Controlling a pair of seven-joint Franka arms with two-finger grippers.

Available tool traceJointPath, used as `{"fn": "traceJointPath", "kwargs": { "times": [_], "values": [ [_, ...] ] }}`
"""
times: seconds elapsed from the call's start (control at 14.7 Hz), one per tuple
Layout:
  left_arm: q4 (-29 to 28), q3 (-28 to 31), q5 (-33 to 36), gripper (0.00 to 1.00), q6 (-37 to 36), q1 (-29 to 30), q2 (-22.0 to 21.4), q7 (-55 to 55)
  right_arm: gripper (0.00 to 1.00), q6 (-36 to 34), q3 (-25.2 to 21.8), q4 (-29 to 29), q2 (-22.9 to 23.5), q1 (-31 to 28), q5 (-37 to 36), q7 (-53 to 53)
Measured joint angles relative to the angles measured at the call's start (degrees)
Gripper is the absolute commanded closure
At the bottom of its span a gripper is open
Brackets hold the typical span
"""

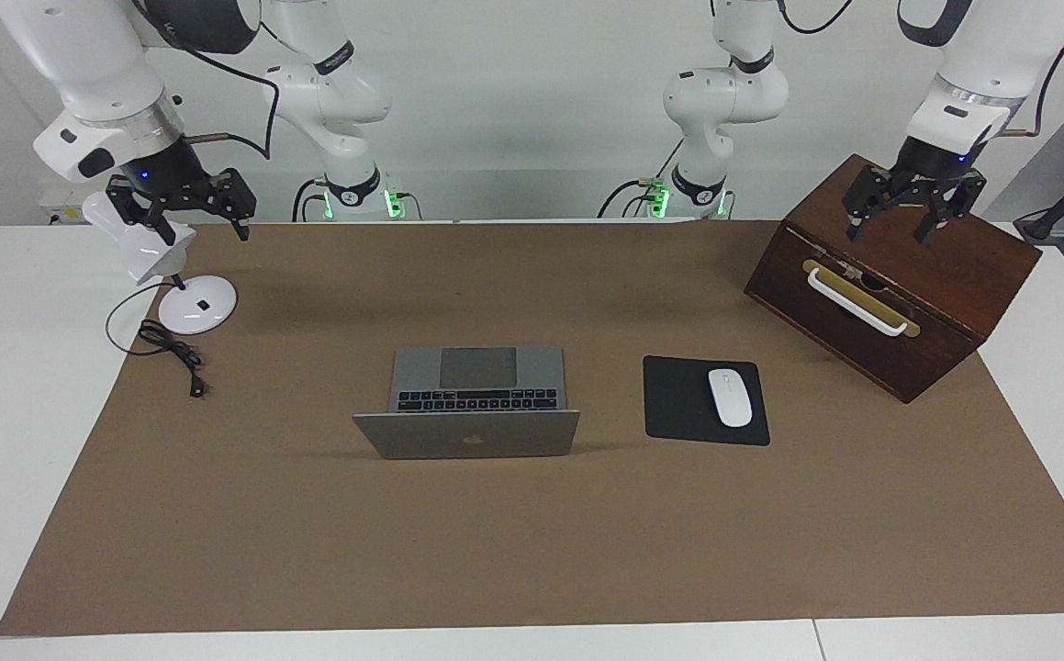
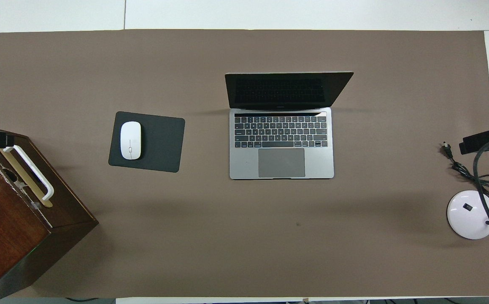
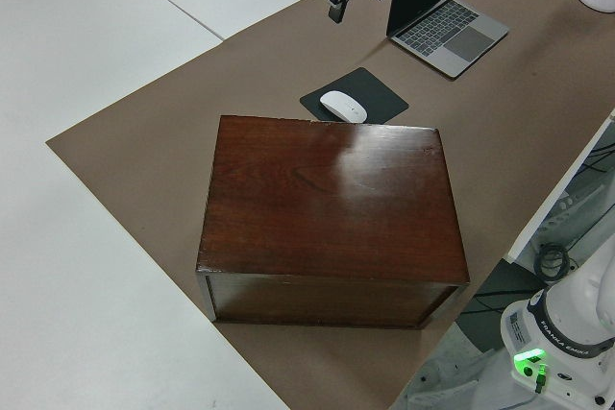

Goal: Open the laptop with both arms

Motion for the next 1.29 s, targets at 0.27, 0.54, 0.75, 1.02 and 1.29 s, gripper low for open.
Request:
{"fn": "traceJointPath", "kwargs": {
  "times": [0.27, 0.54, 0.75, 1.02, 1.29],
  "values": [
    [4.40, -0.39, -0.01, 0.00, -4.64, 0.00, 1.20, 0.00, 0.00, -0.02, -0.14, -0.23, 1.55, -0.08, 0.00, 0.00],
    [9.95, -1.10, -0.04, 0.00, -12.08, -0.03, 5.28, 0.00, 0.00, -0.41, -0.81, 0.49, 2.25, 0.84, 0.00, 0.60],
    [10.83, -1.59, -0.33, 0.00, -12.38, -0.07, 8.03, 0.00, 0.00, -1.09, -2.87, 1.57, 2.27, 3.23, 0.00, 2.90],
    [10.40, -1.59, -0.34, 0.00, -13.82, -0.07, 9.00, -0.01, 0.00, -1.11, -3.35, 1.78, 2.28, 3.64, 0.07, 3.74],
    [10.27, -1.42, -0.33, 0.00, -14.17, -0.07, 8.99, -1.58, 0.00, -1.17, -3.35, 1.92, 2.29, 3.77, 0.11, 6.32]
  ]
}}
